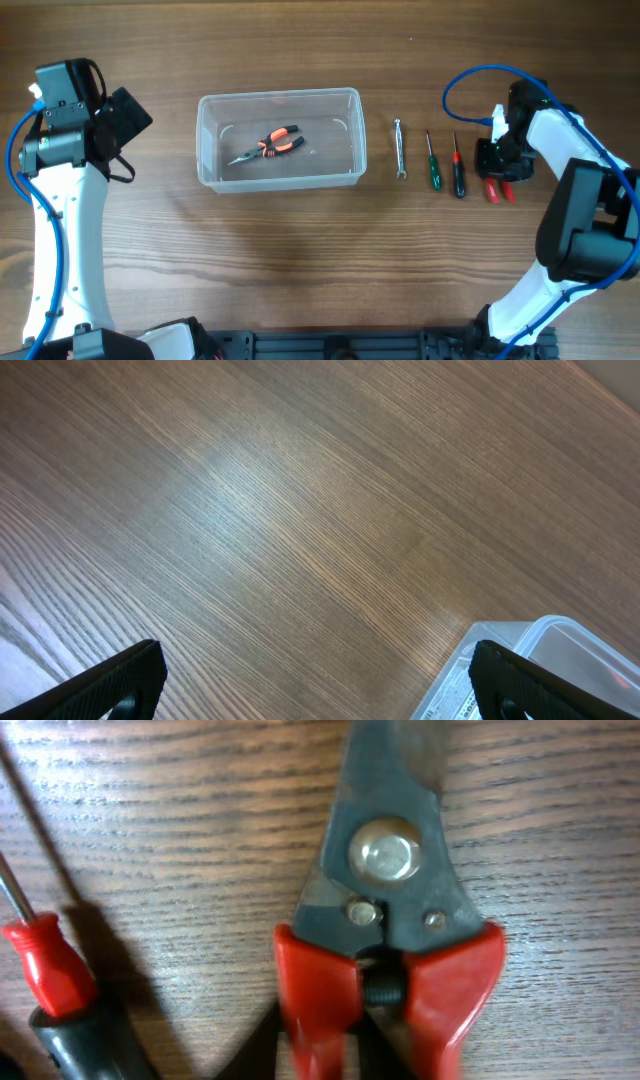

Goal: Pack container
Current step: 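Carry the snips into the container and release them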

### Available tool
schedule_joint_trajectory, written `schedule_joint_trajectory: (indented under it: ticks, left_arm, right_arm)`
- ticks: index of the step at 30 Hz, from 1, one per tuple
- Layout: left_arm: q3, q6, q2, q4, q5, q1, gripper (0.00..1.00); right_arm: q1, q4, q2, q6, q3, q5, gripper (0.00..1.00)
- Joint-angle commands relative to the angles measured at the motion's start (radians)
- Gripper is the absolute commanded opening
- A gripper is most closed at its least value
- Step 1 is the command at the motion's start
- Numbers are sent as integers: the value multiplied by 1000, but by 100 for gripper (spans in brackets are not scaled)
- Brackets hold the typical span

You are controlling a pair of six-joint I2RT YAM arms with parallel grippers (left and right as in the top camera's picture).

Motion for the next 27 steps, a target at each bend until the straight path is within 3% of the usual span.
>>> schedule_joint_trajectory:
  ticks: [1,8,12,16,21,23,27]
  left_arm:
    - [-2,-2,4,0,5,5,100]
    - [-2,-2,4,0,5,5,100]
    - [-2,-2,4,0,5,5,100]
    - [-2,-2,4,0,5,5,100]
    - [-2,-2,4,0,5,5,100]
    - [-2,-2,4,0,5,5,100]
    - [-2,-2,4,0,5,5,100]
  right_arm:
    - [-1,6,42,41,-5,-10,4]
    - [0,-72,-64,55,178,-27,4]
    - [33,-172,-211,54,410,-215,4]
    - [157,-156,-329,26,528,-368,4]
    - [447,-145,-372,-226,531,-426,4]
    - [611,-190,-341,-440,521,-413,4]
    - [804,-189,-240,-703,493,-290,4]
